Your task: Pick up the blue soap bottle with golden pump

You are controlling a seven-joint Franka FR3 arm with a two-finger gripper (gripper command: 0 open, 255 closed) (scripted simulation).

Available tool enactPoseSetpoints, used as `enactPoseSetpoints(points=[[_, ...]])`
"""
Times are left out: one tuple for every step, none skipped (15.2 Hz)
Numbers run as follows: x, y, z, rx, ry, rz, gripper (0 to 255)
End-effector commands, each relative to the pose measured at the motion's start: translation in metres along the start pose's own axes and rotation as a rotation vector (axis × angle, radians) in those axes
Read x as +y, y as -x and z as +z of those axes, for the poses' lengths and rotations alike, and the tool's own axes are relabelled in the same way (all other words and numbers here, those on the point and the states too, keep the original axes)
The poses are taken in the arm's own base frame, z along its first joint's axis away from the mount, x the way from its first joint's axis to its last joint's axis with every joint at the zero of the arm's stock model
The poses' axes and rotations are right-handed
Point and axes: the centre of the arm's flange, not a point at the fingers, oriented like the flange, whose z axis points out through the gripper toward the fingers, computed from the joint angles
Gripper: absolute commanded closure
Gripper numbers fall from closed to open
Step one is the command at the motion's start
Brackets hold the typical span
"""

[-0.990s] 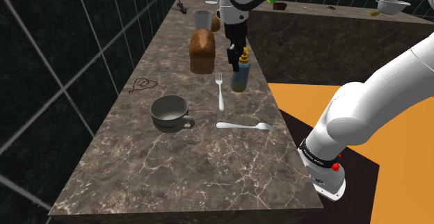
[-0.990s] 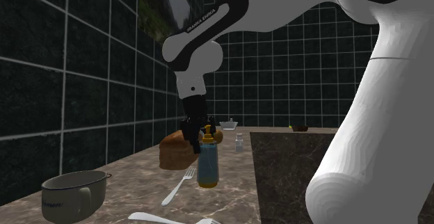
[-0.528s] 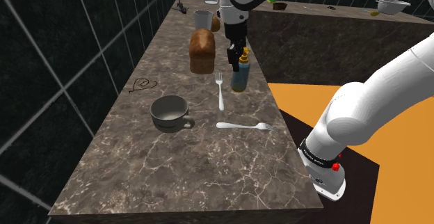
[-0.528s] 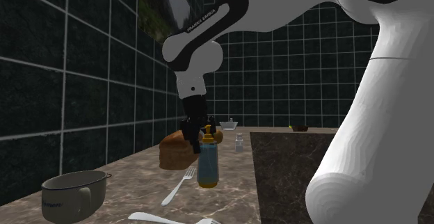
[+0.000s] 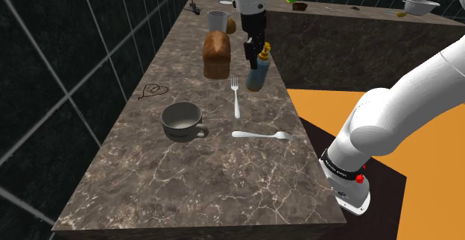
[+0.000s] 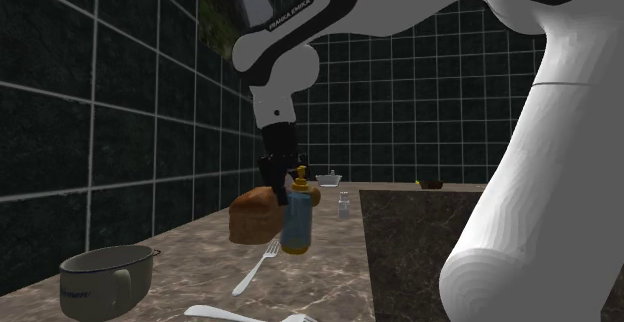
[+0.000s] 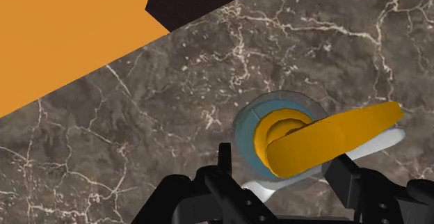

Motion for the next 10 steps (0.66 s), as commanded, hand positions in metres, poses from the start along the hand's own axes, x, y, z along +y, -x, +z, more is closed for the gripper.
enactPoseSetpoints(points=[[0.001, 0.003, -0.010, 0.000, 0.000, 0.000, 255], [0.001, 0.004, -0.016, 0.000, 0.000, 0.000, 255], [0.002, 0.005, -0.021, 0.000, 0.000, 0.000, 255], [0.002, 0.006, -0.026, 0.000, 0.000, 0.000, 255], [0.002, 0.008, -0.031, 0.000, 0.000, 0.000, 255], [0.003, 0.009, -0.036, 0.000, 0.000, 0.000, 255], [0.003, 0.010, -0.041, 0.000, 0.000, 0.000, 255], [0.003, 0.011, -0.046, 0.000, 0.000, 0.000, 255], [0.003, 0.012, -0.047, 0.000, 0.000, 0.000, 255], [0.003, 0.012, -0.047, 0.000, 0.000, 0.000, 255]])
